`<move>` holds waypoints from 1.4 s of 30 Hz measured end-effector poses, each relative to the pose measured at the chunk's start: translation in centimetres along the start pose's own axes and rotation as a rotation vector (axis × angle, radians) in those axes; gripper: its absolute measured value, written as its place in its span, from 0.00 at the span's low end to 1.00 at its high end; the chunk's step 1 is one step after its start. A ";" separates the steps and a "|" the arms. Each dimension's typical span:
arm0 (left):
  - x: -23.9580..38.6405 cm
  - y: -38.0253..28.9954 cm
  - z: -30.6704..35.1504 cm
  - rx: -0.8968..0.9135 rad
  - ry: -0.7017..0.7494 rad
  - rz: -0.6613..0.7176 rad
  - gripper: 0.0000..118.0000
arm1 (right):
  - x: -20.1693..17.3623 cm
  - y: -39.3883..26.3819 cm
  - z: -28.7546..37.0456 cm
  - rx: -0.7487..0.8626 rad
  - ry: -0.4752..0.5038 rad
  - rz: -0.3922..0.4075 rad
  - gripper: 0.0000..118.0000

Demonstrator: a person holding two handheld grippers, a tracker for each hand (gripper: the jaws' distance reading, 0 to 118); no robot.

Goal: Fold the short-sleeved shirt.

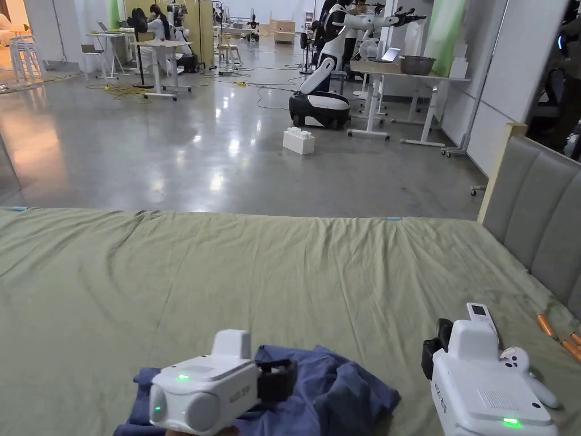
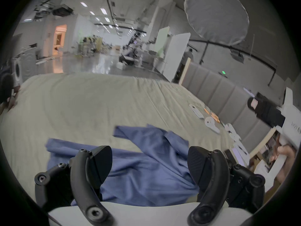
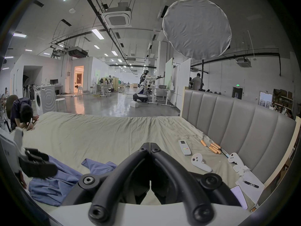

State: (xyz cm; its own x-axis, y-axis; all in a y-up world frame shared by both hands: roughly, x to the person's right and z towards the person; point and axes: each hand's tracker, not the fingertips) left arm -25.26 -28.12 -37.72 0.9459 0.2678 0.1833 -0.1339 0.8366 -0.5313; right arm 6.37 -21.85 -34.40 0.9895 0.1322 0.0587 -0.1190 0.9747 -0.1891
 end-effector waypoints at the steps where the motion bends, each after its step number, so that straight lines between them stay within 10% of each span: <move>1: -0.9 0.5 1.1 0.037 0.024 0.019 0.81 | -0.4 0.2 0.0 0.006 0.009 -0.003 0.00; 8: -4.8 1.8 8.4 0.254 0.268 -0.054 0.53 | -3.1 1.3 0.4 0.055 0.050 -0.003 0.00; 11: -5.7 1.3 10.3 0.285 0.375 -0.109 0.13 | -4.0 1.5 0.6 0.080 0.053 -0.002 0.00; 14: -6.4 0.7 11.5 0.302 0.394 -0.115 0.04 | -4.6 1.3 0.5 0.080 0.063 -0.010 0.00; 31: -15.7 -2.8 6.7 -0.126 0.353 0.094 0.00 | -6.1 0.1 -0.6 0.019 0.102 0.010 0.00; 33: -16.8 -2.5 5.3 -0.160 0.350 0.097 0.01 | -6.2 -0.3 -1.0 0.008 0.105 0.010 0.00; 36: -18.2 -1.8 2.8 -0.191 0.377 0.111 0.39 | -6.1 -0.7 -1.5 -0.011 0.105 0.010 0.00; 38: -19.0 -1.2 1.3 -0.207 0.361 0.122 0.45 | -6.1 -1.0 -2.0 -0.022 0.107 0.012 0.00; 40: -19.6 -0.7 -0.6 -0.237 0.341 0.115 0.82 | -6.0 -1.3 -2.5 -0.031 0.103 0.019 0.00; 42: -19.9 -0.4 -2.1 -0.264 0.332 0.097 0.91 | -5.8 -1.7 -3.1 -0.045 0.101 0.023 0.00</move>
State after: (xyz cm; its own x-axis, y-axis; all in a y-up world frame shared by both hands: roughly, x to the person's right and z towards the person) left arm -43.40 -34.78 -42.90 0.9822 0.1347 -0.1306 -0.1872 0.6524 -0.7344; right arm 1.07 -24.89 -37.47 0.9900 0.1339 -0.0445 -0.1406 0.9623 -0.2329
